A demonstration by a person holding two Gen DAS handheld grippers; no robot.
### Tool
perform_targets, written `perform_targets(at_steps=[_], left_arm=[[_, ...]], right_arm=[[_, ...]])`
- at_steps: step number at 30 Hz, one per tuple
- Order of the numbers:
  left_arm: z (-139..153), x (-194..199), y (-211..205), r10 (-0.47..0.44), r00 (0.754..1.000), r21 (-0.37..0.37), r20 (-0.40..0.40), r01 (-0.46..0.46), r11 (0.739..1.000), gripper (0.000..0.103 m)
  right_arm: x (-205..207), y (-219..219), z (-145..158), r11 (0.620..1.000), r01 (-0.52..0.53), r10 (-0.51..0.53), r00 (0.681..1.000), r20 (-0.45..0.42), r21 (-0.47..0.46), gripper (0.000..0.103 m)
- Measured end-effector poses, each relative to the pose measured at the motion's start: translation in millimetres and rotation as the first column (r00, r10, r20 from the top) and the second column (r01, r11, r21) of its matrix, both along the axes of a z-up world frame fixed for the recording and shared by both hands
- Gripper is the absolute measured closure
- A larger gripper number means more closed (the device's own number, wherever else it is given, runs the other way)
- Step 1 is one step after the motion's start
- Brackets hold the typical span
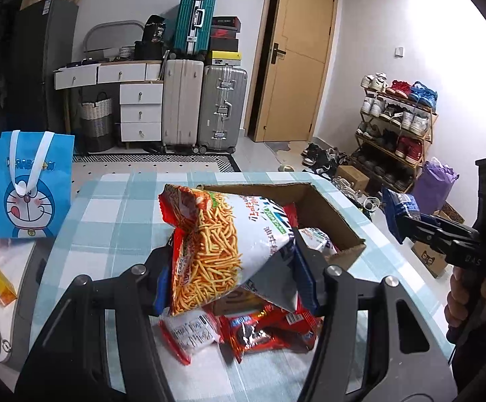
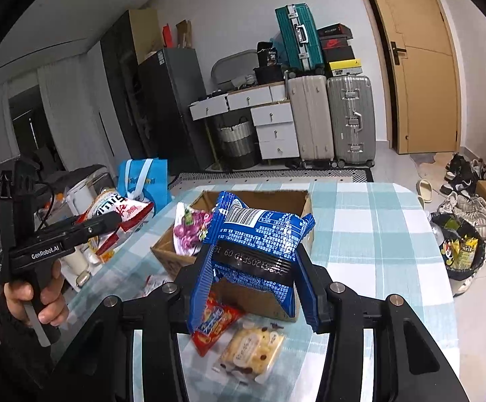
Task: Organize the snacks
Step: 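Lower both held packets down into the box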
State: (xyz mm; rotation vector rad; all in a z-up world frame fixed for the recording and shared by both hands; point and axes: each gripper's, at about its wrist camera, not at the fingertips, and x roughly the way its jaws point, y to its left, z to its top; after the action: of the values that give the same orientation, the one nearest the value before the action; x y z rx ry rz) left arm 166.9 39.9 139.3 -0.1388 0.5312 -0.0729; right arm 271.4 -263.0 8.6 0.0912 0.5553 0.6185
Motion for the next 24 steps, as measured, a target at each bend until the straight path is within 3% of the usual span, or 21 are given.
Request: perform_targets(at_steps=[24], left_arm=[[-14.7,98.4,-12.4,0.008,1.000,0.061,-0.011,-0.007,0.998,0.047]], right_arm=[[50.3,29.2,0.0,1.000,0.004,-0.003,1.000,-0.004,0.009,0.057]])
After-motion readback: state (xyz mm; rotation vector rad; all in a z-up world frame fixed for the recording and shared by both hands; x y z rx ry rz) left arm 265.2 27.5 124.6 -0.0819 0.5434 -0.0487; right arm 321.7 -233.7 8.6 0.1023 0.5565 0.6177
